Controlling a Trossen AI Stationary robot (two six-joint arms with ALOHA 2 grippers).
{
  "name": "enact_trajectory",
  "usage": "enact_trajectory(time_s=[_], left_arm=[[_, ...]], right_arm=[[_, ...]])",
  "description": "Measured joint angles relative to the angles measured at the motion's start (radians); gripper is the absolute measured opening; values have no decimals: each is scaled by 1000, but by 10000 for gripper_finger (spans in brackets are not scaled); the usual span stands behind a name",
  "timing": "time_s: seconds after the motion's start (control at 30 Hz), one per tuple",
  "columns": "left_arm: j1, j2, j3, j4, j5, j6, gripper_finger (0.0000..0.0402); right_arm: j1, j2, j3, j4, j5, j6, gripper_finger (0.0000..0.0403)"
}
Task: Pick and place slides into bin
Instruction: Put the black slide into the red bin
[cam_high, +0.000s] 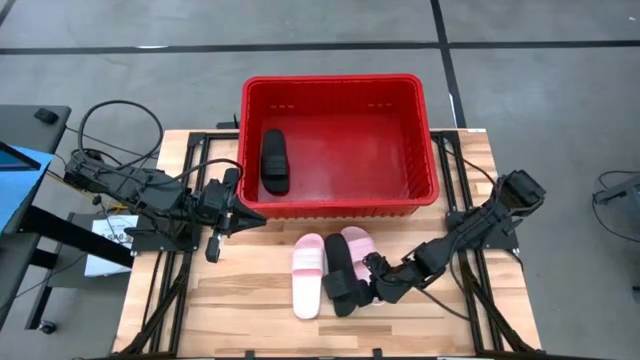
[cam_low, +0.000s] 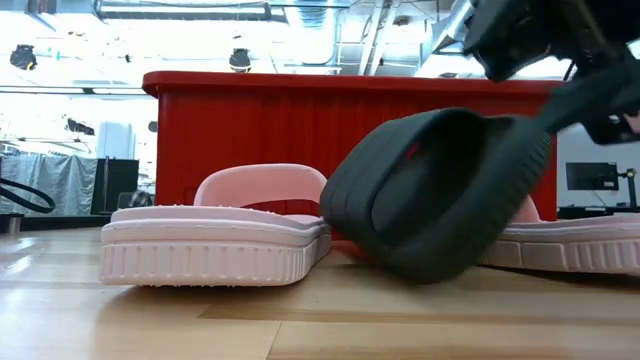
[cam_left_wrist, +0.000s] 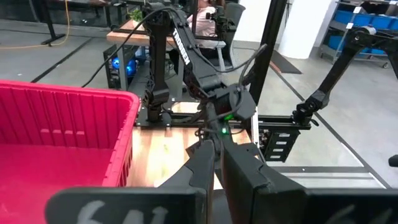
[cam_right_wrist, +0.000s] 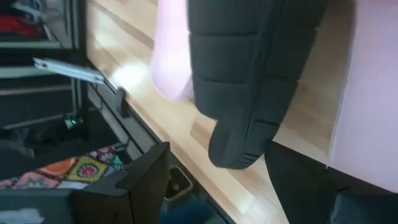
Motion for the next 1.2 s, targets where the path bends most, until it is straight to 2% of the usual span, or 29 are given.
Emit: enact_trajectory(time_s=[0.17, 0.4, 0.63, 1.2], left_arm=[[0, 0, 0, 0, 0, 0, 18], [0, 0, 0, -2, 0, 0, 18], [0, 0, 0, -2, 0, 1, 18], [0, 0, 0, -2, 0, 0, 18]], right_arm=[[0, 40, -1, -9, -22, 1, 256], [-6, 40, -1, -10, -19, -2, 256], [-6, 40, -1, -30, -65, -29, 256], [-24, 39, -1, -55, -61, -63, 256]])
